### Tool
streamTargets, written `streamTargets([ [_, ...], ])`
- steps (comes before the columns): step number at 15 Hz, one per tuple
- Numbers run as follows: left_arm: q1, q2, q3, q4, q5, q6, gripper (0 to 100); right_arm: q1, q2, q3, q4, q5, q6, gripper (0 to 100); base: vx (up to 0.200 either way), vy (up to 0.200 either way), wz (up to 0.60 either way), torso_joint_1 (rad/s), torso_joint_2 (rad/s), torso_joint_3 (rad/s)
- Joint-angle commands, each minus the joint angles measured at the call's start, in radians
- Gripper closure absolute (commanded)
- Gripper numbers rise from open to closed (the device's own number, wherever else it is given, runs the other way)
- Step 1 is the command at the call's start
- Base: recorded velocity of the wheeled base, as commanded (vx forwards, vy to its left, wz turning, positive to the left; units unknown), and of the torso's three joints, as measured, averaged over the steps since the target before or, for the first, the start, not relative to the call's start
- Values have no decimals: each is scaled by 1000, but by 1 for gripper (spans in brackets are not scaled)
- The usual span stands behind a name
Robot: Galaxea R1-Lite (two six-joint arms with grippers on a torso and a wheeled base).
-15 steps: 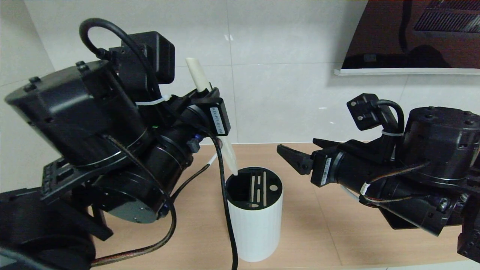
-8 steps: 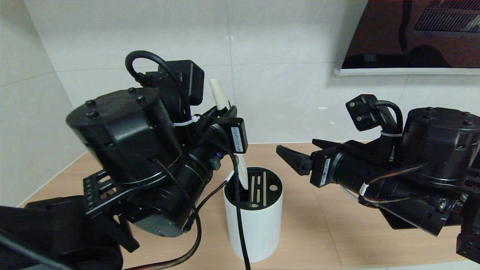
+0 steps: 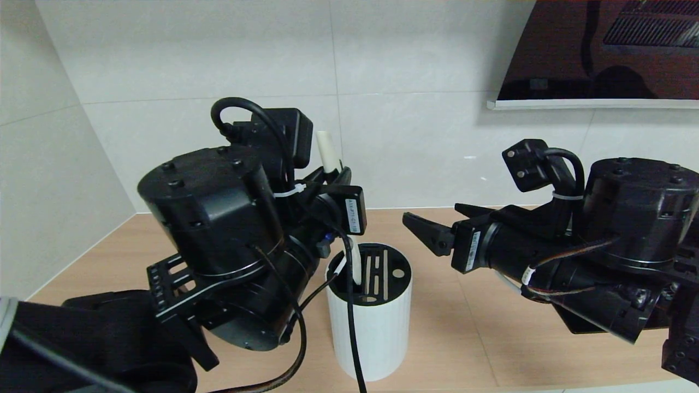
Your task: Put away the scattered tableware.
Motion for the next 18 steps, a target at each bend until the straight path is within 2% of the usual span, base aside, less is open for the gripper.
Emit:
streamTargets([
  [1, 0, 26, 3, 0, 1, -2, 100, 0, 3, 0, 0, 0, 0, 0, 0, 0, 0, 0, 0, 0],
  [3, 0, 40, 4, 0, -3, -20, 100, 0, 3, 0, 0, -2, 0, 0, 0, 0, 0, 0, 0, 0],
  [5, 0, 54, 6, 0, -3, -22, 100, 0, 5, 0, 0, 0, 0, 0, 0, 0, 0, 0, 0, 0],
  [9, 2, 103, 8, 0, -4, -45, 100, -3, 12, 0, 0, -2, 0, 0, 0, 0, 0, 0, 0, 0],
  [10, 2, 116, 8, 0, -4, -63, 100, -3, 14, 0, 0, -2, 0, 0, 0, 0, 0, 0, 0, 0],
  [18, 14, 173, 29, 2, -6, -71, 100, -3, 12, 0, 0, -2, 0, 0, 0, 0, 0, 0, 0, 0],
])
